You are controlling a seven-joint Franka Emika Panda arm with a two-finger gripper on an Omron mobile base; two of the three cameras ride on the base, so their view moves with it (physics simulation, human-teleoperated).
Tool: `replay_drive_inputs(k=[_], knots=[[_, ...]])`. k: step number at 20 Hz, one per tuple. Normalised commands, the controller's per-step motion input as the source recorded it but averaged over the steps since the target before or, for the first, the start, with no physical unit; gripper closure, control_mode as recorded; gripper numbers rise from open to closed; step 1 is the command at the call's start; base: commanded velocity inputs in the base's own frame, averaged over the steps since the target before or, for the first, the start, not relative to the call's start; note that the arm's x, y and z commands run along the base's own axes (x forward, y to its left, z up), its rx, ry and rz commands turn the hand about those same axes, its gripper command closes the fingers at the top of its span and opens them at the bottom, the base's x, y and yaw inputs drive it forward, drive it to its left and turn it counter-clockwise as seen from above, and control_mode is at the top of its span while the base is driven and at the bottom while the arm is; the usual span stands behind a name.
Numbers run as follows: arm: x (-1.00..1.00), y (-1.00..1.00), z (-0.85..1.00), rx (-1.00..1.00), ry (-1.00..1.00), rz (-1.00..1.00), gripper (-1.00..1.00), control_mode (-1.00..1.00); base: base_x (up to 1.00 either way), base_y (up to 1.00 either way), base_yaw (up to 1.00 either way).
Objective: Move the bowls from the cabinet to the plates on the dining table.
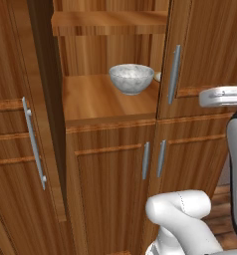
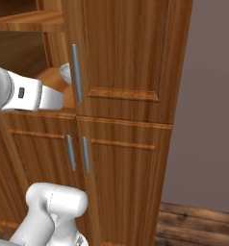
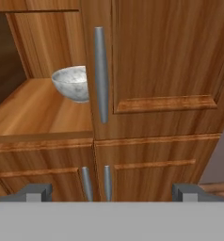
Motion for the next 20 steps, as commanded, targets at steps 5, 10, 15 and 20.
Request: replay_drive_inputs(k=[5,10,15,20], knots=[[0.18,0.00,0.00,0.02,0.00,0.00,-1.00,-1.00,0.00,0.00,0.00],[0.12,0.00,0.00,0.04,0.00,0.03,-1.00,-1.00,0.00,0.00,0.00],[0.13,0.00,0.00,0.03,0.00,0.05,-1.00,-1.00,0.00,0.00,0.00],[0.34,0.00,-0.01,0.01,0.00,0.05,-1.00,-1.00,0.00,0.00,0.00]])
